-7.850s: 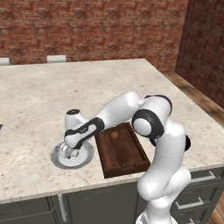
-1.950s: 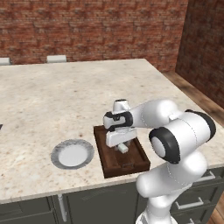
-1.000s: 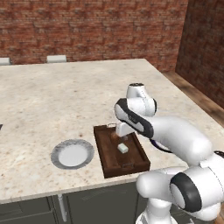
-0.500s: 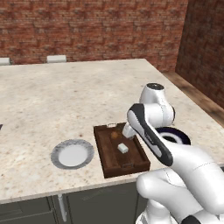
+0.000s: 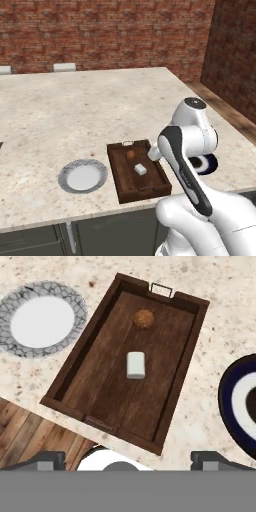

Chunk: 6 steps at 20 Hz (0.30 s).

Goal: Move the dessert items from the plates to the tray.

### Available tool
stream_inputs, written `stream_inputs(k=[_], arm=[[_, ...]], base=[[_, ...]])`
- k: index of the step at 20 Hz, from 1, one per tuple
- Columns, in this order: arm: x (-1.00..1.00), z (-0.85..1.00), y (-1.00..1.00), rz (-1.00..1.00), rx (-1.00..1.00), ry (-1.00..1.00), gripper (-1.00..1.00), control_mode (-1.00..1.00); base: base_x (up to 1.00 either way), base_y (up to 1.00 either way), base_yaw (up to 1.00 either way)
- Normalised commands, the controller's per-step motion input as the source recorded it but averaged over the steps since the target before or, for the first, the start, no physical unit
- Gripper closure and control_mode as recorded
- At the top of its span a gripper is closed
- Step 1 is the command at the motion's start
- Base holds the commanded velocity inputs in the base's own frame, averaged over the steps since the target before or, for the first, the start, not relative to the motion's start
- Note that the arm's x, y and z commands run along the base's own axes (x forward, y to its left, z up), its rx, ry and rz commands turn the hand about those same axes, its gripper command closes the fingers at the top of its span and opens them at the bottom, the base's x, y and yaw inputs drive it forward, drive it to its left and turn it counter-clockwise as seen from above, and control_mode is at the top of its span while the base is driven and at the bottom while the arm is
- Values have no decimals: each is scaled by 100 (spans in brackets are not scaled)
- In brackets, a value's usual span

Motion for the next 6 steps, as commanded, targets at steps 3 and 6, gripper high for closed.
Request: stream_inputs(k=[3,6], arm=[[-22,35,-10,0,0,0,-100,-100],[-8,33,-9,0,0,0,-100,-100]], base=[[0,0,0],[0,0,0]])
